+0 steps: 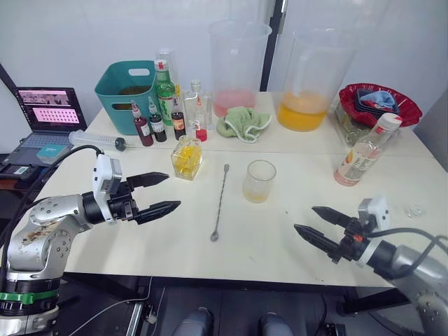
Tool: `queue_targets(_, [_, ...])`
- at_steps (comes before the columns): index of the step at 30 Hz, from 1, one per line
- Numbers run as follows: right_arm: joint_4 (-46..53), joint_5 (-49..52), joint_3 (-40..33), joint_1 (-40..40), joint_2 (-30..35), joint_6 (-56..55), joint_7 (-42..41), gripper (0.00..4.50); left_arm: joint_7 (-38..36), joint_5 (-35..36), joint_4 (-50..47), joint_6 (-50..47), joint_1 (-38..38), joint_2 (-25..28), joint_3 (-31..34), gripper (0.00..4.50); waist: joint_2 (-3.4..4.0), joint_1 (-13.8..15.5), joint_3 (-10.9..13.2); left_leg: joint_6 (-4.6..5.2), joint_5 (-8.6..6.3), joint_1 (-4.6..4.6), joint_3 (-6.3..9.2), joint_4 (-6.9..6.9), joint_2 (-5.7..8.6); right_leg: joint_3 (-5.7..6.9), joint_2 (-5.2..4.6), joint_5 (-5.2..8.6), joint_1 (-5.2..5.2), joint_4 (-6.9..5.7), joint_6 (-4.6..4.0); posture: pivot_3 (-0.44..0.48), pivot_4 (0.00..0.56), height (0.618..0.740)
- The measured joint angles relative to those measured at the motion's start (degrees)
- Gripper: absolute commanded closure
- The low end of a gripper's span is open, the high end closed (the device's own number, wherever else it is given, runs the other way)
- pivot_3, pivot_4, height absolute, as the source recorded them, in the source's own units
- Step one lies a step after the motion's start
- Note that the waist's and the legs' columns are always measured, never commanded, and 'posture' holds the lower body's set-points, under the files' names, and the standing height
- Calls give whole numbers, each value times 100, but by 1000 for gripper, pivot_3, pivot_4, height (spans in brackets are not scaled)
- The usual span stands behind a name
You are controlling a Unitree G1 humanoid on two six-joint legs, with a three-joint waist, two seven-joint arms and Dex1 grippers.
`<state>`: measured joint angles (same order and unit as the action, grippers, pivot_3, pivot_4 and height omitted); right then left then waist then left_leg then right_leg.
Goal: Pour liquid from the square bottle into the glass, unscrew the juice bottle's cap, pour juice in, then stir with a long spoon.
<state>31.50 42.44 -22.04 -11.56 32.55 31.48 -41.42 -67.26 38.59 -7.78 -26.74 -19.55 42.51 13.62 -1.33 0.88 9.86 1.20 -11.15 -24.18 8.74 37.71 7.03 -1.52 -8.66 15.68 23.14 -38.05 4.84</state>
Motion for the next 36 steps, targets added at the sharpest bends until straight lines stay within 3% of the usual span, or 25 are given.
queue_targets(5, [131,-575,-406,-930,-549,-911,259,0,-233,8,556,-93,-597,-84,-198,17,4,-33,-3,2,-1,20,-8,-3,0,-8,2,1,-7,0,1,0,150,740])
queue_targets(14, [58,-899,-677,-1179,-830,-1447,766,0,-427,-16,770,14,-829,-402,-506,17,5,-122,-3,-2,2,44,-45,-46,-15,-51,13,1,-10,1,0,0,150,740])
queue_targets(19, [-388,-834,-714,-210,-597,-1179,1296,0,-353,-11,612,32,-737,-458,-497,17,5,-180,-3,-1,2,66,-88,-74,-26,-84,14,1,-5,5,0,0,150,740])
queue_targets(24, [-1314,-881,-897,1174,135,-1103,1512,0,-214,80,210,17,-311,-454,-389,17,5,-169,-3,4,-1,77,-111,-88,-49,-90,26,0,-6,8,-2,0,150,740])
queue_targets(30, [-2928,-1276,-750,2523,690,-1123,1545,0,102,131,-215,23,55,-448,-210,17,5,-148,-3,7,-3,76,-128,-87,-55,-94,26,-3,-7,13,-8,0,150,740])
queue_targets(36, [-4571,-1788,-149,3914,1003,-1380,1160,0,417,212,-616,23,422,-458,-91,17,6,-193,-3,7,-4,76,-142,-90,-71,-96,37,-10,0,17,-19,0,150,740])
